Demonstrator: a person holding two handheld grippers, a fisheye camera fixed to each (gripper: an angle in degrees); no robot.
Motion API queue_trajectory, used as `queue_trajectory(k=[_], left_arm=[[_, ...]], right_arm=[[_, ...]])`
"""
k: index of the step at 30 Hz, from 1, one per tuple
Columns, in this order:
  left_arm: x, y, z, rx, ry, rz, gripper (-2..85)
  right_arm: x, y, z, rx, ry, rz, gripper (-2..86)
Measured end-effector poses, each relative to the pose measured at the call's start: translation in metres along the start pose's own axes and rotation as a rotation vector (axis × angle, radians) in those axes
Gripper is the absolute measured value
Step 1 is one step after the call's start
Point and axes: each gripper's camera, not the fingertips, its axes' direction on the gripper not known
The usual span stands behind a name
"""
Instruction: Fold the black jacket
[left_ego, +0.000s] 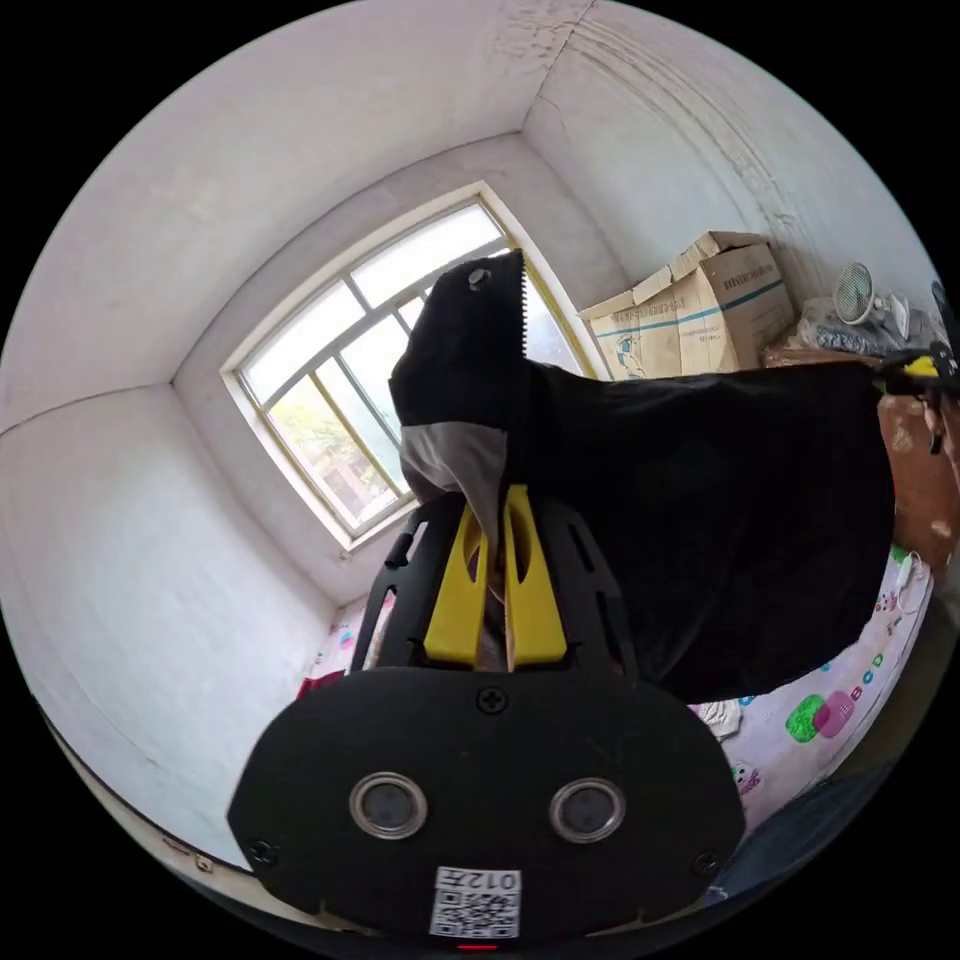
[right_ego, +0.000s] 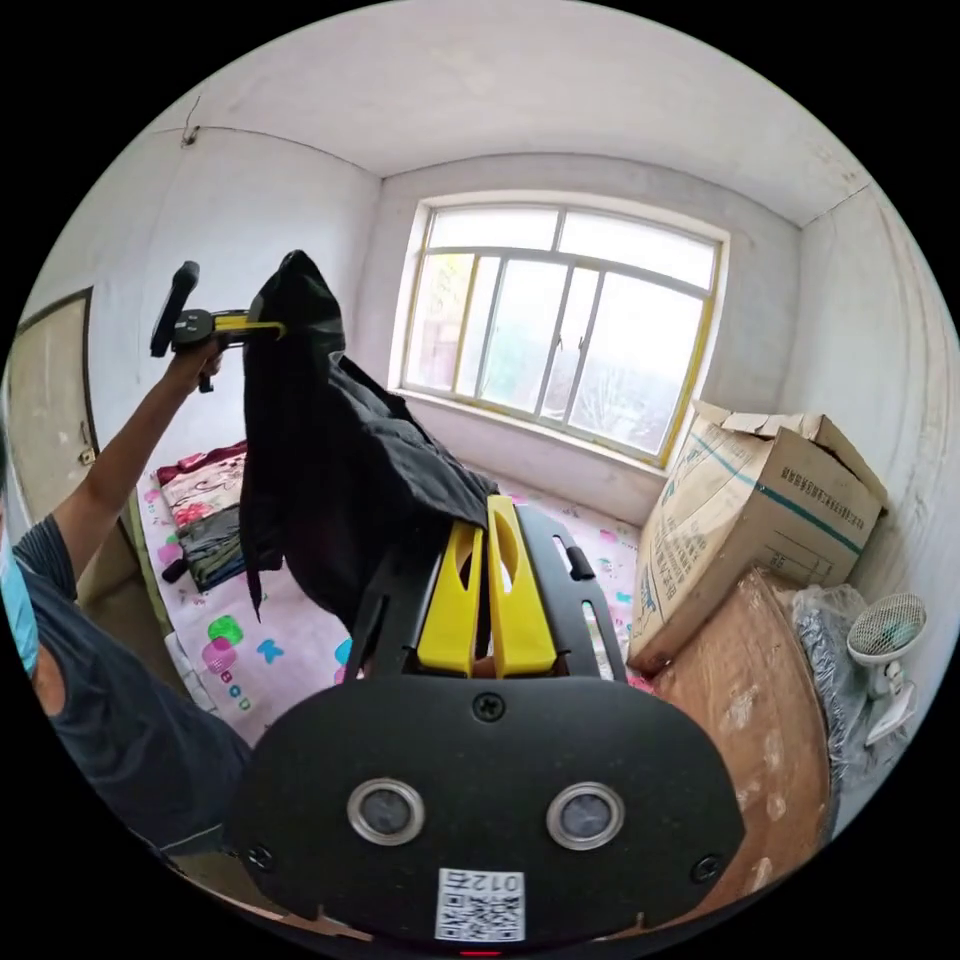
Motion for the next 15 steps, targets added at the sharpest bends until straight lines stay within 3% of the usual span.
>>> queue_trajectory(k=[8, 15], left_arm=[[-0.054, 0.034, -0.141, 0.117, 0.018, 0.071, 3.6], [-0.085, 0.047, -0.194, 0.099, 0.027, 0.198, 4.2]], right_arm=[[-0.101, 0.020, -0.078, 0.212, 0.054, -0.033, 0.1], [-0.165, 0.019, -0.106, 0.200, 0.109, -0.098, 0.2]])
